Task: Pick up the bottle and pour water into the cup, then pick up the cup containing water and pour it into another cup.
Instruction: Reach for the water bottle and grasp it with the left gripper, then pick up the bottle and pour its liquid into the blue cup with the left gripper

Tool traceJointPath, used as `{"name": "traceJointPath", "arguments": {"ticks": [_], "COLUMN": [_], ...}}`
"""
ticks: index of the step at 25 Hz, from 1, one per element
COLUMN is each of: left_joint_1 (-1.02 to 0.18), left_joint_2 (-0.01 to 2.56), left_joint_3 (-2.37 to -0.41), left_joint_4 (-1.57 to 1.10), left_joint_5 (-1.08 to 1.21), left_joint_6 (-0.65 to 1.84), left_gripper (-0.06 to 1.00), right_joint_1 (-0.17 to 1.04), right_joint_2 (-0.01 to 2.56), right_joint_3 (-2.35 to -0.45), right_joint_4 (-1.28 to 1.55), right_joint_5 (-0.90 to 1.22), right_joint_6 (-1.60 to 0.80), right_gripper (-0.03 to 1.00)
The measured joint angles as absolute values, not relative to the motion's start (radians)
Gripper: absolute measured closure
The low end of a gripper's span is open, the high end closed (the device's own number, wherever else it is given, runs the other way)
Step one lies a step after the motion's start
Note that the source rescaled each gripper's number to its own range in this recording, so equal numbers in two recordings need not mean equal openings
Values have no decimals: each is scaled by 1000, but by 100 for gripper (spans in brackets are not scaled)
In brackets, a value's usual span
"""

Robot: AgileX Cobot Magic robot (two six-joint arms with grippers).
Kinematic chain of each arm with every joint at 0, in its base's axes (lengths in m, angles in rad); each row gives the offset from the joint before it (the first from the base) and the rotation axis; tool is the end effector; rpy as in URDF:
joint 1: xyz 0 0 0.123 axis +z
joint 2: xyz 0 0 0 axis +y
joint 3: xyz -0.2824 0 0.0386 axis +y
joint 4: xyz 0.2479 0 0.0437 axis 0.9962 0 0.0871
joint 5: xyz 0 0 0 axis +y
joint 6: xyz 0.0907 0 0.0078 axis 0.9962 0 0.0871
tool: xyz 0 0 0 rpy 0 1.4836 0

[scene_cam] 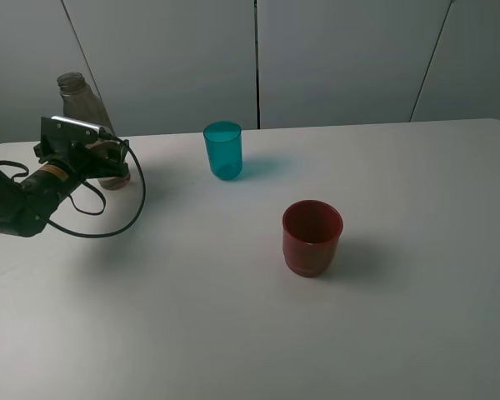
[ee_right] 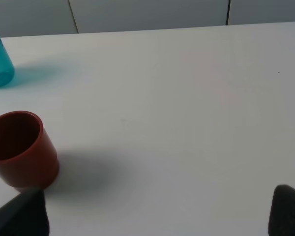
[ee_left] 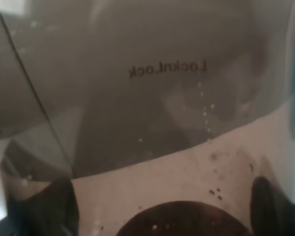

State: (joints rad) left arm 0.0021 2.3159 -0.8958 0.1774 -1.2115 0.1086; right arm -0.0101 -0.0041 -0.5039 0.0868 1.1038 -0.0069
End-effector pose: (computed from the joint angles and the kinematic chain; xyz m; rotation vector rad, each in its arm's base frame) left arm 0.3894 -0.0142 0.0544 0.2666 1.6746 -0.0110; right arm -0.0079 0.0071 0.2750 -0.0034 2.0776 0.0940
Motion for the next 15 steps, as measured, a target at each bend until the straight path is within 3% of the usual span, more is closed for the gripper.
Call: {"name": "traceJointPath", "arguments": {"ticks": [1, 2, 3, 4, 6, 15], "left_joint_1": [2, 2, 2, 2, 0, 0], "left_joint_2": [2316, 2316, 2316, 2316, 2316, 2317], "left_joint_3": [-896, -896, -896, -898, -898, -898], "left_joint_4": [177, 177, 177, 177, 179, 178], "left_joint_5": [-1211, -1211, -1211, -1211, -1211, -1211], "left_joint_6": [109, 109, 106, 106, 103, 106], "left_gripper": [-4, 4, 25, 63, 82, 89], "right_joint_1": [-10, -10, -10, -10, -10, -10], "right_joint_2": [-4, -4, -4, -4, -4, -4], "right_joint_3": [-504, -504, -504, -504, -504, -504], "right_joint_4": [87, 87, 87, 87, 87, 87], "right_joint_5": [1104, 1104, 1104, 1104, 1104, 1104], "right_joint_6": [-7, -7, -7, -7, -7, 0], "right_gripper": [21, 21, 21, 21, 21, 21]}}
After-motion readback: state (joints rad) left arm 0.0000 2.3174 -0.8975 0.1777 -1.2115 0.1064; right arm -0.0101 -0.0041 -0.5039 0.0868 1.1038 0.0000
